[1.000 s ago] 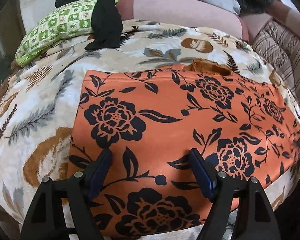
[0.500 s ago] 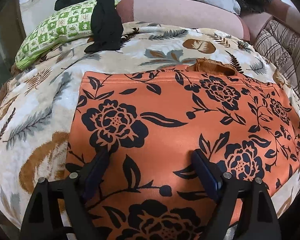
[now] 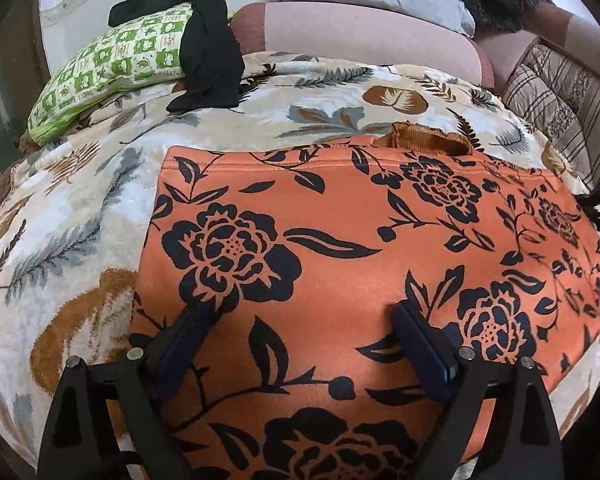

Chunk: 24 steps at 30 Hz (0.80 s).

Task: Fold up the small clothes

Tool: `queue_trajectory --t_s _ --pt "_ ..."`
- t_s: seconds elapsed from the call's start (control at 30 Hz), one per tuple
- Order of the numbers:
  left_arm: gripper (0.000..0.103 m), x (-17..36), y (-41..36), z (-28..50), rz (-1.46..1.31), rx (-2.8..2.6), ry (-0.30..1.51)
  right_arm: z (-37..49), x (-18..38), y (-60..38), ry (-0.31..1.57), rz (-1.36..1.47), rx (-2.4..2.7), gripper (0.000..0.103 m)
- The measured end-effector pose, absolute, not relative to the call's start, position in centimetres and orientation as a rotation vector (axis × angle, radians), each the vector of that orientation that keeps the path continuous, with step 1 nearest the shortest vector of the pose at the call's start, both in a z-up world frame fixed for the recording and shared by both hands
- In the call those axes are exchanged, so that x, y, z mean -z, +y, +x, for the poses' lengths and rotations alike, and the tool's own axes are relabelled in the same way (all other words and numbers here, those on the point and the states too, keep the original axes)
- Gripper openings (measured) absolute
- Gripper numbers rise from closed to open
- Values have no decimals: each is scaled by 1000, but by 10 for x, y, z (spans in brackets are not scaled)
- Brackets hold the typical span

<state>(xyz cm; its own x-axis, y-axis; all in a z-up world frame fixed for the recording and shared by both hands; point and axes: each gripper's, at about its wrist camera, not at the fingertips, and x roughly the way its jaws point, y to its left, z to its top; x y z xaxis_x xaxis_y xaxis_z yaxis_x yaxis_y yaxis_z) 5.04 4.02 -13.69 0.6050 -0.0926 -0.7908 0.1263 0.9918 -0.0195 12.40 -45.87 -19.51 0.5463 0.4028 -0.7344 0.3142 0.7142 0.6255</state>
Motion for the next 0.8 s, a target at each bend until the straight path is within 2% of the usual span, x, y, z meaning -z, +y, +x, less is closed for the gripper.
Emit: queue_trajectory --t_s 0.03,0.1,0.13,0.17,0.27,0.33,0.37,0.4,0.43,0.57,0.6,0.63,0.67,0.73,0.8 --pt "94 136 41 50 31 129 919 116 177 -457 981 785 -38 19" --pt "94 132 43 48 21 131 926 100 146 -447 904 779 -85 33" --pt "94 130 44 46 11 130 925 93 132 -434 879 765 -146 64" --pt "94 128 45 45 2 129 923 89 121 -418 873 734 -210 89" --pt "94 117 51 35 -55 135 903 83 120 -371 930 657 -446 91" --pt "94 107 62 26 -111 136 885 88 157 -370 1054 610 -342 91" --pt "94 100 72 19 -146 126 873 92 181 -381 1119 651 -225 87" --pt "94 95 81 12 -174 115 863 84 190 -399 1076 805 -172 82" --pt "94 93 89 7 -196 106 857 77 183 -405 1029 855 -179 81" --pt "94 106 133 -17 -429 98 907 56 135 -381 926 725 -218 84" --pt "87 113 137 -18 -449 103 930 50 131 -373 922 722 -255 84" --pt "75 127 141 -16 -456 77 985 49 133 -369 926 712 -281 85" --pt "35 144 144 -13 -464 33 1071 49 138 -361 941 693 -290 87" --pt "29 155 161 -14 -584 9 1086 54 170 -361 1038 682 -256 87" --pt "28 144 166 -14 -587 -18 1100 49 183 -374 989 794 -267 87"
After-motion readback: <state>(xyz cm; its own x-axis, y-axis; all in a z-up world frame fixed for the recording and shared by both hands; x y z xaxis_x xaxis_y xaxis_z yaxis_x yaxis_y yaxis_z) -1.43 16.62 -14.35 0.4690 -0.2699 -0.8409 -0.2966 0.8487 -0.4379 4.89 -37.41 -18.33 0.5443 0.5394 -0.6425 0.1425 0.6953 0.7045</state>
